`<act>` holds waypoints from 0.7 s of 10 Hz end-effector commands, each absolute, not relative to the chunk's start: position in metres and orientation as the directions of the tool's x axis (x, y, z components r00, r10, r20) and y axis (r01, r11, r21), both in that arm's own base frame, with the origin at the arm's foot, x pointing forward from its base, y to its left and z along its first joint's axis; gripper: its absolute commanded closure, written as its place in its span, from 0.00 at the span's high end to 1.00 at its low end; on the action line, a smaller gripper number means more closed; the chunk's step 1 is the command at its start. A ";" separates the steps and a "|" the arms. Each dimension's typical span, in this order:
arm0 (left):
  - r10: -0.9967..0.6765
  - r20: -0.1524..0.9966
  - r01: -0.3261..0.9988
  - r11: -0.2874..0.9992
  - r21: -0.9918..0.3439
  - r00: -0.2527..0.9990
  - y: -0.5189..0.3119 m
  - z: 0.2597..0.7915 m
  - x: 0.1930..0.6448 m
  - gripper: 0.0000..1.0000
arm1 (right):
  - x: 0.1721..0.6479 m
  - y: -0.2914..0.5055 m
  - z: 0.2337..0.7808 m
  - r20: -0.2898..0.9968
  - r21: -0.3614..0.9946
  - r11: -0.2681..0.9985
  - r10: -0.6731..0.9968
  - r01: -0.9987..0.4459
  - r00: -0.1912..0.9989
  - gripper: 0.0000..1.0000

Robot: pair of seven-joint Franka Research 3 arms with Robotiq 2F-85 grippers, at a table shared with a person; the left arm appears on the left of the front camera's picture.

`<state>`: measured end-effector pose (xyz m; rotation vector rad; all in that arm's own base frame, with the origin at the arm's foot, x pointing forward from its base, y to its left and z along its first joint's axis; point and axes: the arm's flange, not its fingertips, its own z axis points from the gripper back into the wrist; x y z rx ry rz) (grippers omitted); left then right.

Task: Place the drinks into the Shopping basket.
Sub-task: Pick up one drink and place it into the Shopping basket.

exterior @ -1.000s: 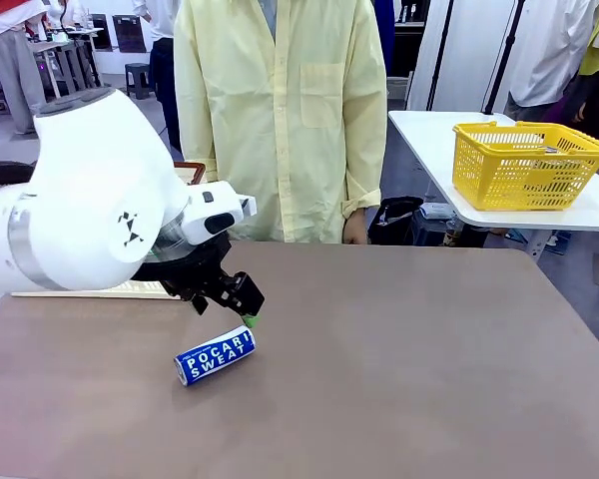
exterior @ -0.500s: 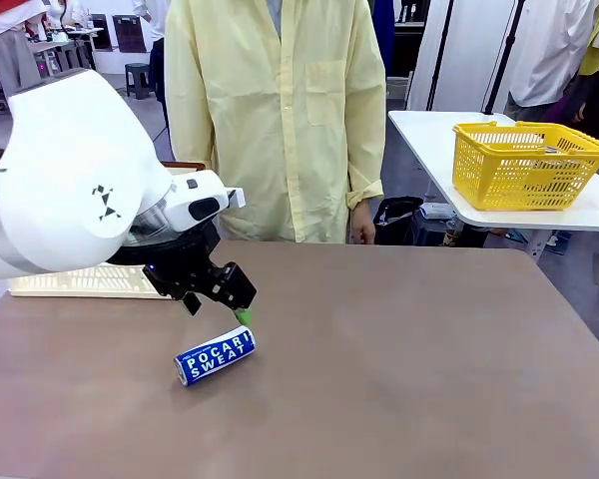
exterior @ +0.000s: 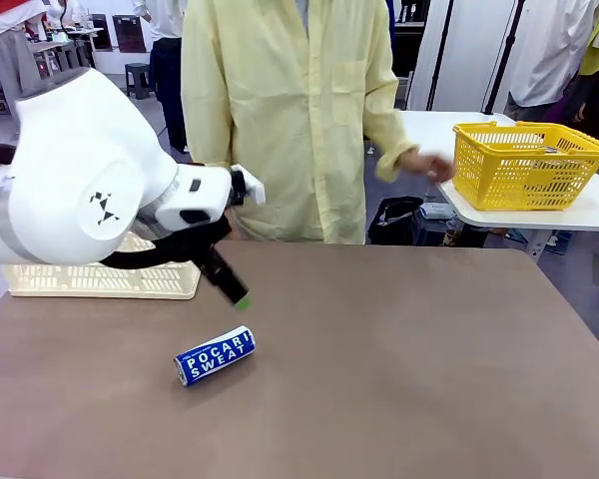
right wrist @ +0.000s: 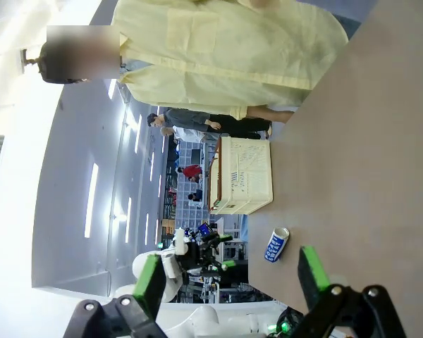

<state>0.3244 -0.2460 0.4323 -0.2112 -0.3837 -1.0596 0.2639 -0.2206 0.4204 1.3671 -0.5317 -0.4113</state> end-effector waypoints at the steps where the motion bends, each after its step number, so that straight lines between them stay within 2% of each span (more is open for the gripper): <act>1: -0.914 0.220 0.935 0.354 0.026 0.340 -0.226 0.428 0.332 1.00 | 0.264 -0.221 0.425 0.099 0.990 0.142 -0.573 -0.020 0.814 1.00; 2: -0.917 0.211 0.936 0.351 0.027 0.338 -0.225 0.427 0.334 1.00 | 0.264 -0.221 0.425 0.099 0.990 0.142 -0.573 -0.020 0.814 1.00; 3: -0.898 0.280 0.927 0.371 0.064 0.340 -0.229 0.429 0.339 1.00 | 0.264 -0.221 0.425 0.099 0.990 0.142 -0.573 -0.020 0.814 1.00; 4: -0.903 0.245 0.932 0.362 -0.009 0.353 -0.227 0.411 0.329 1.00 | 0.264 -0.221 0.425 0.099 0.990 0.142 -0.573 -0.020 0.814 1.00; 7: -0.911 0.235 0.936 0.351 0.007 0.340 -0.226 0.413 0.331 1.00 | 0.264 -0.221 0.425 0.099 0.990 0.142 -0.573 -0.020 0.814 1.00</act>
